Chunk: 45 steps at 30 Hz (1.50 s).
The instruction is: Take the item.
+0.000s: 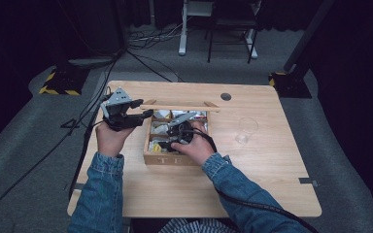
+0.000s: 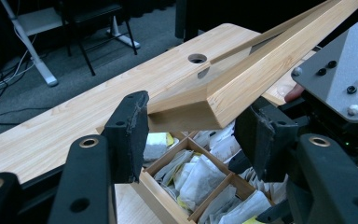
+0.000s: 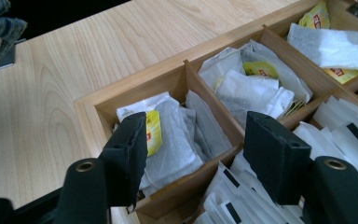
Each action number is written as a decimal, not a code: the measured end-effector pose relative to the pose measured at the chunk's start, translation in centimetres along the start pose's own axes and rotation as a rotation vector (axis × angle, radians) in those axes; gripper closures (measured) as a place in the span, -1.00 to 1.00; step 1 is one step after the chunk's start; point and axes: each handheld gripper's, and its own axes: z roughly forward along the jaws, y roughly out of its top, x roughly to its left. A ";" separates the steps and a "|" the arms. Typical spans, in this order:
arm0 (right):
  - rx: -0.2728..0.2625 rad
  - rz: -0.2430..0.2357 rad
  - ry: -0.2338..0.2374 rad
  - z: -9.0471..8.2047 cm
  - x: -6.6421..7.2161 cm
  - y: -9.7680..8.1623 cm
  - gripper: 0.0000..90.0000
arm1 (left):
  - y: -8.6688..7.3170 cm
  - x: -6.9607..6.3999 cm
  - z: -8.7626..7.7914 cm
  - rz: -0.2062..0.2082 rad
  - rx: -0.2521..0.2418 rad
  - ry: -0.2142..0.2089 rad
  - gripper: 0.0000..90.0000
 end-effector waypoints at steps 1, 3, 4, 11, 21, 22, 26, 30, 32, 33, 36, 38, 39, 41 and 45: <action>-0.005 -0.006 0.007 0.0 0.0 0.0 -0.05 | 0.0 0.0 0.0 0.001 0.000 0.000 0.01; -0.008 -0.016 0.022 0.1 0.3 0.2 -0.06 | 0.0 0.0 0.0 -0.001 0.000 0.000 0.01; -0.005 -0.026 0.024 0.1 0.4 0.2 -0.05 | 0.0 0.0 0.0 -0.001 0.001 0.001 0.01; 0.039 -0.057 0.050 1.0 1.0 0.3 0.14 | 0.0 0.0 0.0 0.000 0.002 -0.001 0.01; 0.100 -0.119 0.053 1.0 1.4 0.6 0.69 | 0.0 0.0 0.0 0.001 0.003 -0.001 0.01; 0.102 -0.122 0.055 0.9 1.5 0.6 0.75 | 0.0 0.0 0.0 0.001 0.003 -0.001 0.01; 0.092 -0.146 0.051 0.5 1.7 0.8 0.88 | 0.0 0.0 0.0 0.002 0.003 -0.002 0.01; 0.078 -0.147 0.054 0.2 1.9 0.9 0.91 | 0.0 0.0 0.0 0.002 0.004 -0.002 0.01; 0.060 -0.158 0.050 -0.2 2.0 1.1 0.91 | 0.0 0.0 0.0 0.002 0.004 -0.003 0.01; 0.055 -0.154 0.050 -0.3 2.0 1.2 0.91 | 0.0 0.0 0.0 0.003 0.003 -0.002 0.01; 0.038 -0.158 0.047 -0.6 2.0 1.3 0.91 | 0.0 0.0 0.0 0.003 0.004 -0.003 0.01; 0.028 -0.158 0.047 -0.9 2.1 1.4 0.92 | 0.0 0.0 0.0 0.004 0.004 -0.003 0.01; 0.024 -0.159 0.047 -1.1 2.1 1.5 0.92 | 0.0 0.0 0.0 0.004 0.004 -0.003 0.01; 0.014 -0.165 0.047 -1.4 2.2 1.6 0.92 | 0.0 0.0 0.0 0.004 0.004 -0.003 0.01; -0.004 -0.167 0.046 -2.0 2.3 1.9 0.92 | 0.0 0.0 0.0 0.004 0.004 -0.003 0.01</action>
